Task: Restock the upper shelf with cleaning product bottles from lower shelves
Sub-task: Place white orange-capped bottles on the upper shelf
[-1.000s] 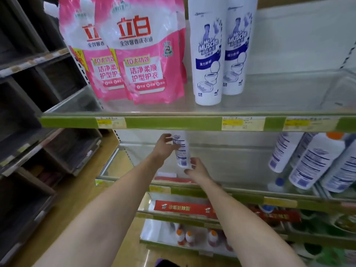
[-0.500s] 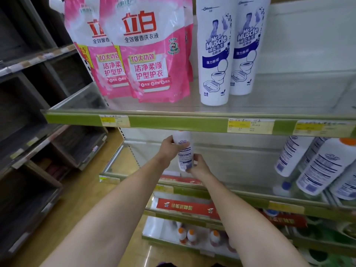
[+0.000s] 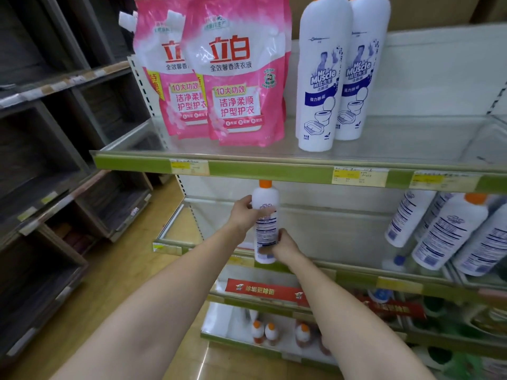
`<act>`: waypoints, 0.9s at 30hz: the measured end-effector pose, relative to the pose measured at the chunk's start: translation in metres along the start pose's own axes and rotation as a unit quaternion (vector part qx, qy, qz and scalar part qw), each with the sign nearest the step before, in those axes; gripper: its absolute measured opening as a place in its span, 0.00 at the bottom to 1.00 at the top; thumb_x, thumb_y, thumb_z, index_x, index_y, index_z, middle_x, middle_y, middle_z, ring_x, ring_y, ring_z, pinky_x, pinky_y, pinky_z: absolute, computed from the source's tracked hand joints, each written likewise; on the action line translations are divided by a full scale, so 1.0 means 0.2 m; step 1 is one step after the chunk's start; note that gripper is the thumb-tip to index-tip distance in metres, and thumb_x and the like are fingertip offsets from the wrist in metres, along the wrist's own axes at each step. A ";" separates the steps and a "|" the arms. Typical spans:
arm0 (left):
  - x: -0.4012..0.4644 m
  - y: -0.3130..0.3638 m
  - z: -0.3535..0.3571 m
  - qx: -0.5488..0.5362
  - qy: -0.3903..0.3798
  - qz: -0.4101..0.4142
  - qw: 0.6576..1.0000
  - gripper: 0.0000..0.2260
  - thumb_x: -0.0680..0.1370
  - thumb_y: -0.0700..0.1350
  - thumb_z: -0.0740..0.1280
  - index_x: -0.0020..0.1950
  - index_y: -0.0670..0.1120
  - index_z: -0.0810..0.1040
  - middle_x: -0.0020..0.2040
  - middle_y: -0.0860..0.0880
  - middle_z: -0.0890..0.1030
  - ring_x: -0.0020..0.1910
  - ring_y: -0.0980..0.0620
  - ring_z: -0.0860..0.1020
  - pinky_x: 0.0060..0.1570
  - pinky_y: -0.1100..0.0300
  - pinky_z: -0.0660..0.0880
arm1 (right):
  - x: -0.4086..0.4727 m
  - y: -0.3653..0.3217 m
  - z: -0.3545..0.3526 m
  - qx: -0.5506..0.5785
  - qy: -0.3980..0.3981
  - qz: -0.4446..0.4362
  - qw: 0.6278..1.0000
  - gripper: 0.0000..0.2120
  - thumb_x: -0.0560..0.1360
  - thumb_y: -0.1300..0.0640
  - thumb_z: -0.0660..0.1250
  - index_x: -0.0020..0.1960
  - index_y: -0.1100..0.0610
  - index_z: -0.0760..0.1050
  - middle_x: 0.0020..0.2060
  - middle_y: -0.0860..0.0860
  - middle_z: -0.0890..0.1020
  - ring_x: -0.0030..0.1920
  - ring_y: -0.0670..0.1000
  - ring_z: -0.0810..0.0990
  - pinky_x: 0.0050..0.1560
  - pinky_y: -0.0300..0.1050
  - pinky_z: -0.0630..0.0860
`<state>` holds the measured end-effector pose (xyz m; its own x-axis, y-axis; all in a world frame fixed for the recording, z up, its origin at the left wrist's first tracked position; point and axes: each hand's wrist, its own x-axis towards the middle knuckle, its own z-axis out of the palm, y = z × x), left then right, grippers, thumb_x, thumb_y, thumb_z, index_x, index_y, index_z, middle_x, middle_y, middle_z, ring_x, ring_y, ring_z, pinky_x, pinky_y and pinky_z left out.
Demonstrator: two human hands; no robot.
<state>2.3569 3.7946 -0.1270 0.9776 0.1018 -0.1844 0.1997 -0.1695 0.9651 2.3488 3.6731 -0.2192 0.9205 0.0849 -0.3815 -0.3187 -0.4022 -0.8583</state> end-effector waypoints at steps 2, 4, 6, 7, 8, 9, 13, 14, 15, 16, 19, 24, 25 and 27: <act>-0.05 0.01 -0.03 -0.013 -0.009 -0.002 1.000 0.18 0.72 0.43 0.78 0.58 0.43 0.79 0.48 0.47 0.83 0.40 0.53 0.81 0.32 0.64 0.75 | -0.05 -0.01 0.02 0.001 -0.010 -0.004 1.000 0.32 0.59 0.57 0.83 0.58 0.55 0.73 0.52 0.50 0.83 0.55 0.54 0.81 0.59 0.51 0.79; -0.11 0.01 -0.05 -0.010 -0.019 0.004 1.000 0.18 0.71 0.45 0.78 0.58 0.42 0.79 0.49 0.45 0.84 0.41 0.52 0.82 0.34 0.62 0.76 | -0.15 -0.03 0.03 0.005 -0.018 -0.015 1.000 0.29 0.61 0.60 0.84 0.58 0.54 0.75 0.51 0.50 0.83 0.53 0.53 0.81 0.56 0.48 0.78; -0.18 -0.01 -0.07 -0.020 -0.026 0.005 0.999 0.17 0.72 0.44 0.78 0.58 0.41 0.80 0.49 0.44 0.84 0.40 0.51 0.82 0.33 0.63 0.76 | -0.27 -0.03 0.04 -0.004 -0.032 -0.017 0.999 0.26 0.63 0.60 0.83 0.58 0.54 0.77 0.52 0.50 0.84 0.54 0.52 0.82 0.58 0.50 0.78; -0.22 -0.02 -0.08 -0.032 -0.032 0.002 0.999 0.17 0.72 0.44 0.77 0.58 0.41 0.79 0.48 0.45 0.84 0.40 0.52 0.82 0.32 0.64 0.76 | -0.33 -0.02 0.04 -0.007 -0.040 -0.018 0.999 0.26 0.63 0.59 0.83 0.58 0.53 0.78 0.53 0.50 0.85 0.55 0.52 0.82 0.60 0.51 0.78; -0.26 -0.03 -0.08 -0.045 -0.036 -0.003 0.998 0.17 0.73 0.44 0.77 0.59 0.41 0.79 0.48 0.44 0.84 0.40 0.52 0.82 0.31 0.65 0.75 | -0.40 -0.01 0.05 -0.003 -0.046 -0.021 0.999 0.26 0.63 0.57 0.83 0.58 0.52 0.79 0.52 0.50 0.85 0.55 0.51 0.83 0.61 0.52 0.78; -0.29 -0.04 -0.08 -0.059 -0.038 -0.011 0.997 0.17 0.74 0.45 0.76 0.59 0.41 0.78 0.49 0.44 0.84 0.40 0.51 0.82 0.31 0.64 0.76 | -0.46 0.00 0.05 -0.005 -0.048 -0.025 0.999 0.25 0.63 0.56 0.83 0.58 0.51 0.80 0.52 0.49 0.85 0.54 0.51 0.83 0.60 0.51 0.79; -0.40 -0.09 -0.03 -0.128 -0.043 -0.086 0.987 0.18 0.76 0.44 0.73 0.63 0.41 0.75 0.54 0.41 0.83 0.45 0.45 0.82 0.39 0.56 0.78 | -0.71 0.03 0.05 -0.023 -0.031 -0.021 0.999 0.21 0.66 0.54 0.81 0.57 0.51 0.80 0.50 0.48 0.85 0.51 0.49 0.83 0.49 0.43 0.78; -0.44 -0.08 -0.01 -0.154 -0.058 -0.106 0.981 0.17 0.77 0.43 0.72 0.63 0.41 0.74 0.54 0.40 0.82 0.44 0.43 0.81 0.42 0.53 0.79 | -0.77 0.04 0.04 -0.023 -0.024 -0.016 0.999 0.21 0.65 0.54 0.81 0.56 0.51 0.81 0.50 0.49 0.85 0.51 0.50 0.83 0.50 0.44 0.79; -0.48 -0.08 0.02 -0.177 -0.073 -0.120 0.974 0.17 0.77 0.41 0.72 0.63 0.40 0.74 0.53 0.39 0.82 0.44 0.42 0.81 0.45 0.50 0.80 | -0.81 0.05 0.03 -0.024 -0.018 -0.008 1.000 0.21 0.64 0.53 0.81 0.55 0.51 0.81 0.50 0.49 0.86 0.51 0.51 0.84 0.52 0.46 0.80; -0.51 -0.07 0.04 -0.191 -0.087 -0.129 0.969 0.15 0.77 0.41 0.71 0.62 0.39 0.73 0.50 0.39 0.81 0.42 0.42 0.80 0.46 0.49 0.80 | -0.86 0.06 0.02 -0.023 -0.013 0.001 1.000 0.20 0.64 0.54 0.81 0.54 0.51 0.82 0.49 0.50 0.86 0.51 0.51 0.85 0.54 0.47 0.80; -0.60 -0.05 0.10 -0.204 -0.117 -0.128 0.964 0.12 0.76 0.42 0.74 0.55 0.39 0.75 0.45 0.41 0.82 0.39 0.44 0.81 0.41 0.52 0.80 | -0.96 0.08 -0.03 -0.018 -0.006 0.018 1.000 0.19 0.64 0.56 0.80 0.53 0.54 0.82 0.49 0.51 0.87 0.50 0.51 0.85 0.57 0.50 0.81; -0.69 -0.02 0.14 -0.190 -0.116 -0.112 0.968 0.19 0.74 0.45 0.76 0.59 0.36 0.76 0.46 0.40 0.83 0.39 0.43 0.82 0.37 0.53 0.79 | -1.07 0.11 -0.08 0.013 -0.015 0.016 1.000 0.21 0.64 0.56 0.80 0.55 0.53 0.81 0.50 0.51 0.87 0.52 0.52 0.85 0.60 0.53 0.80; -0.70 -0.02 0.15 -0.187 -0.114 -0.113 0.969 0.20 0.73 0.45 0.76 0.60 0.36 0.76 0.46 0.40 0.84 0.39 0.43 0.83 0.36 0.53 0.79 | -1.09 0.12 -0.09 0.022 -0.021 0.013 0.999 0.20 0.65 0.57 0.79 0.56 0.53 0.81 0.51 0.51 0.86 0.52 0.52 0.85 0.60 0.53 0.80; -0.72 -0.02 0.17 -0.183 -0.103 -0.118 0.970 0.22 0.72 0.46 0.77 0.60 0.37 0.76 0.47 0.40 0.84 0.40 0.42 0.83 0.39 0.51 0.81 | -1.13 0.13 -0.10 0.045 -0.036 0.006 0.998 0.21 0.67 0.58 0.79 0.58 0.53 0.80 0.53 0.52 0.86 0.54 0.53 0.85 0.59 0.52 0.80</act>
<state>2.2186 3.7470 -0.1108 0.9072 -0.1099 -0.4061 0.4203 0.1982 0.8855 2.1378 3.6249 -0.1489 0.8991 0.1464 -0.4126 -0.3517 -0.3196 -0.8799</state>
